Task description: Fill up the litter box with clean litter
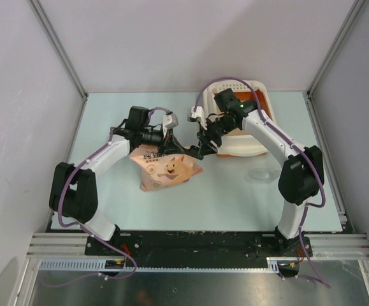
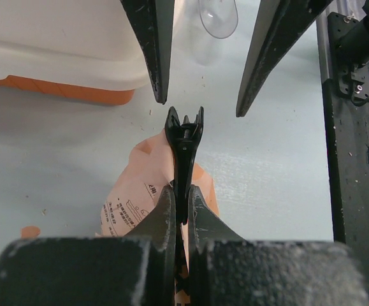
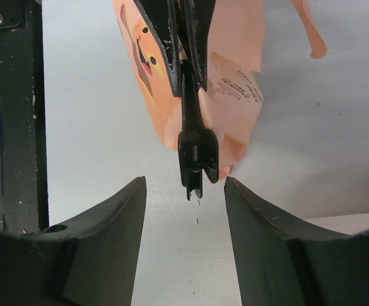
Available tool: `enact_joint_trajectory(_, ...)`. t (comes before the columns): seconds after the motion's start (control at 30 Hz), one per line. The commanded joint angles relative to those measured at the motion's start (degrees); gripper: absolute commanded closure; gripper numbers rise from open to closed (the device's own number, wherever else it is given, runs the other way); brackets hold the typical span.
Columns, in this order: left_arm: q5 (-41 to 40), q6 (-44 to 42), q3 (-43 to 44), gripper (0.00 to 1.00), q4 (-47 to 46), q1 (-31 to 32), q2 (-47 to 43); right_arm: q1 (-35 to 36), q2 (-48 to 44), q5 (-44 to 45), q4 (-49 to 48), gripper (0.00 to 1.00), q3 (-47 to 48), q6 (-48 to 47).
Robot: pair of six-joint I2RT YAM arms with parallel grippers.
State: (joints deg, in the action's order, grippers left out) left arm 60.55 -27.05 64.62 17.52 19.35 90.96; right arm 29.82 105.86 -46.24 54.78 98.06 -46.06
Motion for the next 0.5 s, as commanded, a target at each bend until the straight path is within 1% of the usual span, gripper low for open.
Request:
enact_joint_trajectory(0.0, 1.8, -1.6, 0.8, 1.0, -2.6, 1.2, -3.3, 0.3, 1.1, 0.5, -1.1, 0.43, 0.0, 0.6)
enact_joint_trajectory(0.37, -0.5, -2.3, 0.5, 1.0, -2.6, 1.7, -3.2, 1.3, 3.1, 0.9, -2.6, 0.47, 0.4, 3.3)
enact_joint_trajectory(0.47, -2.1, -2.7, 0.5, 0.99, -2.7, 2.5, -3.2, 1.5, 3.4, 0.6, -2.5, 0.55, 0.5, 3.3)
